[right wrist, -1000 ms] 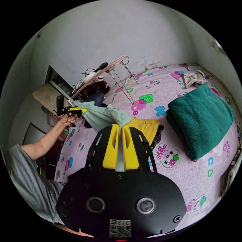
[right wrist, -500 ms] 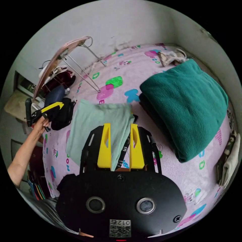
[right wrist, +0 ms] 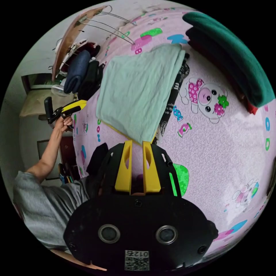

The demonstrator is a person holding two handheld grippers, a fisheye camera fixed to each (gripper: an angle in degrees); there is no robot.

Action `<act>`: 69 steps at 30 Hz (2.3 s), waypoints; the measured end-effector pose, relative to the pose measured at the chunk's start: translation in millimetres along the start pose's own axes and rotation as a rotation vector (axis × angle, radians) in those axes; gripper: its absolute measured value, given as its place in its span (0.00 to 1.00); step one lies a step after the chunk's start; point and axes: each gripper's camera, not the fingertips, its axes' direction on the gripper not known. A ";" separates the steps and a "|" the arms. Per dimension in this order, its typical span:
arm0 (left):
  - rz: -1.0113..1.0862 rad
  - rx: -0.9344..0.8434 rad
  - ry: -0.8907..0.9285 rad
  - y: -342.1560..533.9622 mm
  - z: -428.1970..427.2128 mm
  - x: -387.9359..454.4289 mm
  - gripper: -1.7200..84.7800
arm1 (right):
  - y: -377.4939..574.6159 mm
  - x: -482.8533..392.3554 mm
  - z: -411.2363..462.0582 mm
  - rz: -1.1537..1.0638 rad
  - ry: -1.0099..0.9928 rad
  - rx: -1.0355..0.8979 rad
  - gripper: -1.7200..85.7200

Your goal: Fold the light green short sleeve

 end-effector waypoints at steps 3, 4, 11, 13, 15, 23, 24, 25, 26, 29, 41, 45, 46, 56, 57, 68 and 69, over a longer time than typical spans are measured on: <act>-0.078 -0.031 0.074 -2.5 3.1 -17.1 0.09 | -23.1 5.6 -0.6 0.045 -0.040 -0.051 0.10; -0.097 -0.028 0.086 -4.1 2.6 -20.9 0.10 | -32.0 8.5 -1.5 0.081 -0.015 -0.063 0.10; -0.252 0.014 0.240 -38.5 -12.2 -50.3 0.10 | -68.7 30.9 2.6 0.246 -0.039 -0.108 0.12; -0.246 -0.006 0.236 -50.1 -13.9 -50.1 0.10 | -79.9 34.7 2.6 0.262 -0.039 -0.114 0.12; -0.240 -0.052 0.223 -64.4 -13.2 -48.7 0.10 | -87.5 36.7 1.1 0.273 -0.039 -0.106 0.12; -0.186 -0.122 0.212 -98.8 -18.7 -36.3 0.07 | -113.4 39.6 -0.4 0.257 -0.050 -0.102 0.04; -0.170 -0.129 0.200 -103.9 -20.2 -33.4 0.05 | -117.2 39.3 -1.4 0.250 -0.052 -0.100 0.03; -0.166 -0.132 0.197 -106.3 -21.2 -32.4 0.05 | -120.5 39.8 -1.8 0.248 -0.056 -0.101 0.03; -0.169 -0.136 0.188 -111.0 -23.6 -31.2 0.04 | -122.0 40.2 -2.0 0.249 -0.058 -0.101 0.02; -0.139 -0.129 0.192 -121.6 -31.9 -26.5 0.03 | -128.7 41.1 -4.9 0.247 -0.073 -0.089 0.02; 0.015 -0.141 0.152 -152.7 -79.6 11.7 0.02 | -148.9 22.9 -24.5 0.130 -0.034 -0.094 0.01; 0.015 -0.245 0.085 -159.0 -51.6 21.2 0.02 | -165.7 15.7 -2.3 0.132 0.070 -0.186 0.01; 0.015 -0.254 0.072 -160.2 -48.4 22.3 0.02 | -171.1 10.6 4.9 0.120 0.105 -0.216 0.01; 0.053 -0.278 0.018 -172.4 -49.4 54.1 0.02 | -187.8 -15.4 19.5 0.022 0.227 -0.276 0.01; 0.047 -0.303 0.013 -174.8 -39.7 55.9 0.02 | -189.8 -13.0 28.7 0.039 0.229 -0.294 0.01; 0.084 -0.269 0.015 -180.8 -48.6 88.8 0.02 | -175.7 -53.6 30.5 -0.086 0.281 -0.261 0.01; 0.076 -0.284 0.020 -180.4 -38.9 91.4 0.02 | -178.1 -48.0 44.7 -0.061 0.295 -0.293 0.01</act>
